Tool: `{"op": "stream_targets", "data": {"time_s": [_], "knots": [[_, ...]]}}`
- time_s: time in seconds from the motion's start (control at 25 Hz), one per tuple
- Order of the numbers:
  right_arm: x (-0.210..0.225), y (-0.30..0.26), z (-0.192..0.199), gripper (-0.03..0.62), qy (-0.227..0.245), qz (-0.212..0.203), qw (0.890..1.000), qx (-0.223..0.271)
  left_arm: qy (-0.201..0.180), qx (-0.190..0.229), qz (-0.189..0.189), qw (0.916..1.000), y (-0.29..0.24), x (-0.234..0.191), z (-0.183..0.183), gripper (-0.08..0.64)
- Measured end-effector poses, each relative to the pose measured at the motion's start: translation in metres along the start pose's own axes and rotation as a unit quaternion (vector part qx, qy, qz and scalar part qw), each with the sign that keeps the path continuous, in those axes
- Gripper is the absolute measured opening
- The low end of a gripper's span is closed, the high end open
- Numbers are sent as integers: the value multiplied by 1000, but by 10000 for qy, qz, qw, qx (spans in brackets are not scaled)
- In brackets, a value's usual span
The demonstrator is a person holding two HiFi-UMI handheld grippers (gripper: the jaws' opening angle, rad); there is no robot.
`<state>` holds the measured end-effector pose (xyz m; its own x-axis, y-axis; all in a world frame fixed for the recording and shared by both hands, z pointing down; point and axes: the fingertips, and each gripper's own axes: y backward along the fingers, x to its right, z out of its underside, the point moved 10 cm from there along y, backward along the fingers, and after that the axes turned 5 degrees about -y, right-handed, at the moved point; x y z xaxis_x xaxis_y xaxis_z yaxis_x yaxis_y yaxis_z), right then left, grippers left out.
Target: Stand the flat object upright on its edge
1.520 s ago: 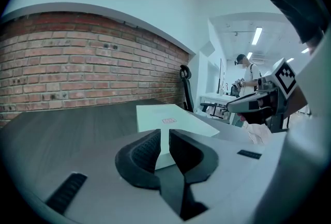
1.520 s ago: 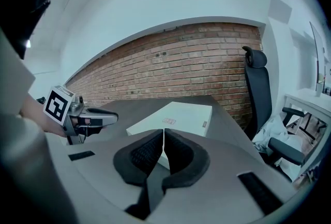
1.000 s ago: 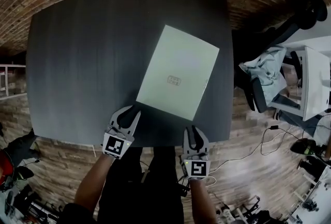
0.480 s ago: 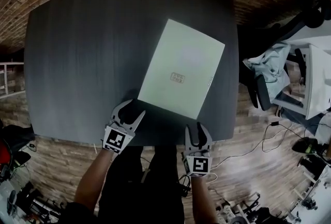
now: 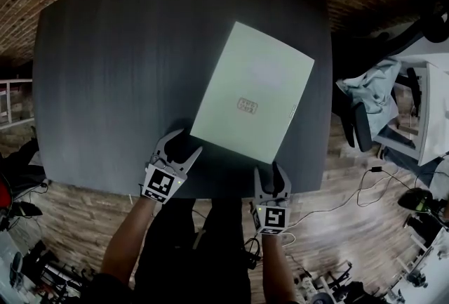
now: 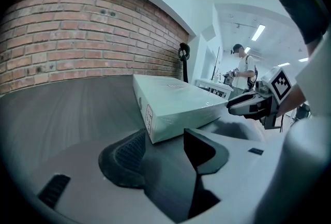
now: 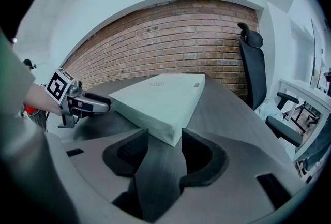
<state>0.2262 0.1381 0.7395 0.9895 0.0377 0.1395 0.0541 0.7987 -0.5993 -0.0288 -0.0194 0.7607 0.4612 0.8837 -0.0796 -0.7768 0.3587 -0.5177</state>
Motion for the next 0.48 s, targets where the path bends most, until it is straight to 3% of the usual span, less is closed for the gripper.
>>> {"op": "stream_targets", "data": {"time_s": [0.28, 0.48], "knots": [[1, -10, -1, 198, 56, 0, 9998, 165, 39, 20, -5, 10000, -3, -5, -4, 224], [3, -11, 5, 199, 101, -1, 9999, -48, 23, -23, 105, 9999, -6, -2, -6, 224]]}}
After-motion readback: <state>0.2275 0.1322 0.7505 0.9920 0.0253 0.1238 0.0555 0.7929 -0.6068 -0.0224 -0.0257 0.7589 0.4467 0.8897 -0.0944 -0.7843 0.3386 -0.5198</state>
